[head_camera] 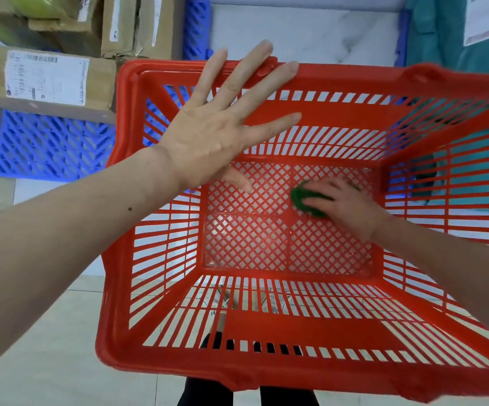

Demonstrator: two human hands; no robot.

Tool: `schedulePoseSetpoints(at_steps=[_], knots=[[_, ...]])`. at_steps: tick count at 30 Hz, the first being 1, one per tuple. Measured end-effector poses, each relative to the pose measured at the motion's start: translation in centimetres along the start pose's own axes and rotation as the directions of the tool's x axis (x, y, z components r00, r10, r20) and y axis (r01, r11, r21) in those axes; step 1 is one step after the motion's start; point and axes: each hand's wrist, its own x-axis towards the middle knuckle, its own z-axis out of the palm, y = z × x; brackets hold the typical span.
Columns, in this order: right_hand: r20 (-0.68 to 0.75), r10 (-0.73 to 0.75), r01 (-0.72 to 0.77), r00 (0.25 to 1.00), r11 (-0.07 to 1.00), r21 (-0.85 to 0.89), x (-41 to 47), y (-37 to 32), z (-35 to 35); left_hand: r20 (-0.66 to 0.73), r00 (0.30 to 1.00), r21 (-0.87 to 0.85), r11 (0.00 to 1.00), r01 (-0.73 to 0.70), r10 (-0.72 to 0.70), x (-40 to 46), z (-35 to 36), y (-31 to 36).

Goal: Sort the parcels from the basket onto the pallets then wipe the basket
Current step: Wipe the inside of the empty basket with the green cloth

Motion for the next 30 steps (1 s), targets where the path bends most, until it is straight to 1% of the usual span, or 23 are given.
schedulePoseSetpoints(at_steps=[1,2,3,4,6,7,8,9,10,11,12,13,14,15,16,17,18,20,21,23,25,27,30], knots=[[-0.028,0.131,-0.13,0.991,0.991,0.025,0.3,-0.4,0.0,0.003,1.0,0.0,1.0,0.015,-0.015,0.1,0.0,0.2],[-0.038,0.153,-0.152,0.988,0.988,0.033,0.4,-1.6,0.2,0.005,1.0,0.003,1.0,0.029,-0.029,0.2,0.0,0.4],[-0.016,0.074,-0.074,0.997,0.997,0.038,0.0,-3.1,0.8,0.007,0.999,0.003,0.999,0.041,-0.041,0.2,0.0,0.5],[0.037,-0.09,0.087,0.995,0.994,0.061,-1.0,-4.7,1.6,0.008,0.999,0.003,0.999,0.051,-0.051,0.2,0.0,0.5],[0.176,-0.44,0.425,0.881,0.898,0.117,-3.2,-6.3,1.8,0.016,0.998,0.008,0.998,0.061,-0.061,0.2,-0.1,0.7],[0.212,-0.502,0.492,0.838,0.865,0.101,-3.4,-5.8,1.4,0.02,0.998,0.011,0.998,0.067,-0.067,0.2,-0.1,0.8],[0.218,-0.472,0.466,0.854,0.881,0.079,-3.1,-5.0,0.8,0.02,0.997,0.013,0.997,0.078,-0.079,0.2,-0.1,1.1],[0.172,-0.359,0.355,0.917,0.933,0.054,-2.5,-4.2,0.4,0.019,0.996,0.01,0.996,0.088,-0.088,0.2,-0.2,1.3],[0.089,-0.187,0.184,0.978,0.982,0.044,-2.0,-3.7,0.1,0.018,0.995,0.002,0.996,0.093,-0.093,0.2,-0.2,1.5],[0.037,0.009,-0.011,0.999,0.999,0.048,-1.6,-3.8,-0.3,0.016,0.995,-0.004,0.995,0.098,-0.098,0.3,-0.2,1.7],[0.047,0.117,-0.119,0.992,0.992,0.044,-1.3,-4.5,-0.4,0.012,0.995,-0.005,0.995,0.102,-0.102,0.4,-0.2,1.8],[0.081,0.105,-0.11,0.991,0.993,0.049,-1.4,-5.6,-0.3,0.009,0.994,-0.006,0.994,0.106,-0.106,0.4,-0.2,1.9],[0.112,-0.004,-0.003,0.994,0.998,0.069,-1.7,-6.6,0.1,0.004,0.994,-0.007,0.994,0.109,-0.109,0.4,-0.2,1.9],[0.152,-0.19,0.178,0.97,0.98,0.091,-2.2,-7.3,0.5,-0.002,0.993,-0.006,0.993,0.115,-0.115,0.4,-0.1,1.9],[0.199,-0.342,0.326,0.919,0.939,0.107,-2.8,-7.4,0.6,-0.007,0.992,-0.003,0.992,0.123,-0.123,0.4,0.0,2.0],[0.234,-0.391,0.375,0.89,0.92,0.111,-3.2,-7.0,0.5,-0.009,0.991,-0.002,0.991,0.133,-0.133,0.3,0.1,2.2],[0.24,-0.349,0.332,0.906,0.937,0.108,-3.3,-6.3,0.1,-0.009,0.989,-0.005,0.989,0.146,-0.146,0.2,0.3,2.5],[0.175,-0.047,0.038,0.983,0.998,0.056,-3.3,-4.8,-0.6,0.011,0.985,-0.02,0.985,0.173,-0.173,0.1,1.0,3.2],[0.119,0.157,-0.163,0.98,0.985,0.05,-3.3,-4.4,-1.0,0.023,0.984,-0.033,0.983,0.18,-0.179,0.0,1.4,3.6],[0.06,0.443,-0.446,0.895,0.891,0.078,-3.3,-3.5,-1.4,0.03,0.985,-0.068,0.983,0.172,-0.17,0.1,2.4,4.4],[-0.001,0.487,-0.485,0.874,0.871,0.076,-2.8,-3.2,-1.5,0.053,0.99,-0.077,0.988,0.134,-0.13,0.2,3.8,5.2],[-0.044,0.396,-0.394,0.917,0.918,0.051,-2.0,-3.3,-0.9,0.119,0.989,-0.089,0.991,0.099,-0.088,0.1,5.5,6.4],[0.026,0.278,-0.278,0.96,0.961,-0.003,-0.8,-3.5,0.3,0.272,0.962,-0.136,0.99,0.023,0.015,0.2,8.3,8.3]])
